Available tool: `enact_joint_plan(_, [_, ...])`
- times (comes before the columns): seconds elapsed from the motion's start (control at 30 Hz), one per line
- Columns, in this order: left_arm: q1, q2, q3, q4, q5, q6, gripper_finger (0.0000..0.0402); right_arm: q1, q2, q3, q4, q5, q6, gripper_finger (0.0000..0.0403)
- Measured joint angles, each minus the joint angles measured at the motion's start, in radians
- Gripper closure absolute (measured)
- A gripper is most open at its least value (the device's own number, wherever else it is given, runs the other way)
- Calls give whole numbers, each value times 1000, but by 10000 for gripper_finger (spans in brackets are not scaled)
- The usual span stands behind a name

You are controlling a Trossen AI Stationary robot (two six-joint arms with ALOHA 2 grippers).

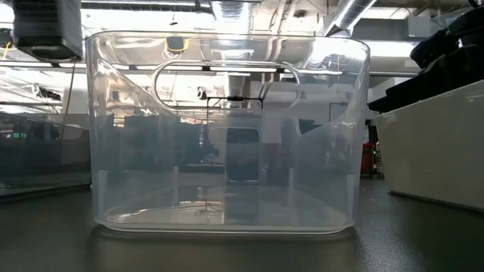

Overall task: Sort spices by type
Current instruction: Put the bottom left white seasoning bottle into the black bin

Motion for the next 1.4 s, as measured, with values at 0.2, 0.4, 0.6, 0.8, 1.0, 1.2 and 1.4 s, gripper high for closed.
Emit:
enact_joint_plan(0.2, [-59, -3, -56, 5, -3, -13, 208, 0, 0, 0, 0, 0, 0, 39])
enact_joint_plan(0.4, [-124, -91, -231, 139, -2, 3, 208, 0, 0, 0, 0, 0, 0, 39])
enact_joint_plan(0.6, [-175, -271, -400, 204, 5, -54, 208, 0, 0, 0, 0, 0, 0, 39])
enact_joint_plan(0.8, [-161, -309, -476, 219, -12, -4, 208, 0, 0, 0, 0, 0, 0, 39])
enact_joint_plan(1.0, [-153, -309, -490, 224, -12, 22, 208, 0, 0, 0, 0, 0, 0, 39])
enact_joint_plan(1.2, [-129, -274, -491, 242, -20, 50, 208, 0, 0, 0, 0, 0, 0, 39])
enact_joint_plan(1.4, [-102, -212, -492, 293, -8, 112, 208, 0, 0, 0, 0, 0, 0, 39])
